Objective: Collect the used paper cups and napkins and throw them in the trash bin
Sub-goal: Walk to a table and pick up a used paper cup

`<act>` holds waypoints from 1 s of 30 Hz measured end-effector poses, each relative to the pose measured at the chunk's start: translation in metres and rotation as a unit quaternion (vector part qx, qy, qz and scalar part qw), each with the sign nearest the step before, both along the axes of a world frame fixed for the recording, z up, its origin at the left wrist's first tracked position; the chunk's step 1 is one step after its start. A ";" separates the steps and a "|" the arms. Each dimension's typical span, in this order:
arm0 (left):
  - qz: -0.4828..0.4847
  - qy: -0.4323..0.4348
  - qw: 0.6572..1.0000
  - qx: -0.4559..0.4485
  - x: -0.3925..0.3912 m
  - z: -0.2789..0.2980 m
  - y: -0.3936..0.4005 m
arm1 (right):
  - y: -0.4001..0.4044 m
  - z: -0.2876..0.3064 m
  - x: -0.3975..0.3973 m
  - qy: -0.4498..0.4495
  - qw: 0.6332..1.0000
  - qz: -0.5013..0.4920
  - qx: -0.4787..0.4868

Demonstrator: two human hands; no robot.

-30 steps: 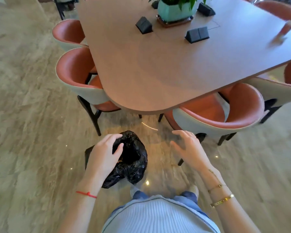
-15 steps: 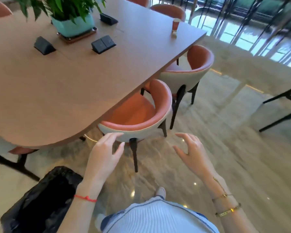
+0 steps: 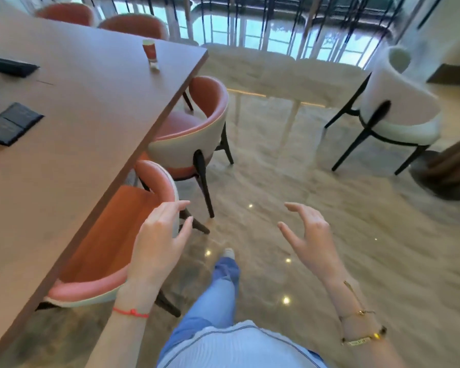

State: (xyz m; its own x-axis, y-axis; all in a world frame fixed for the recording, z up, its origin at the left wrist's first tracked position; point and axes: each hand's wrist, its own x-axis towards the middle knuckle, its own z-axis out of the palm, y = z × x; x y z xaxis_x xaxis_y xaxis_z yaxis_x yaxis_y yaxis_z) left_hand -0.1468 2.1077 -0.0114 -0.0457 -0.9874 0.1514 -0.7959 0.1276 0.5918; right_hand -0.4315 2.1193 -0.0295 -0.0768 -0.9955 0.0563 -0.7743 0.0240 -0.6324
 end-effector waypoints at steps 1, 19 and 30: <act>-0.014 0.001 1.000 0.001 -0.008 -0.001 -0.019 | -0.012 -0.002 -0.007 0.001 1.000 -0.014 -0.001; -0.205 0.006 0.979 -0.017 -0.157 0.020 -0.421 | -0.336 0.009 -0.132 0.003 0.987 -0.158 -0.037; -0.210 0.006 0.978 -0.007 -0.236 0.003 -0.600 | -0.506 -0.011 -0.203 -0.012 0.986 -0.168 -0.011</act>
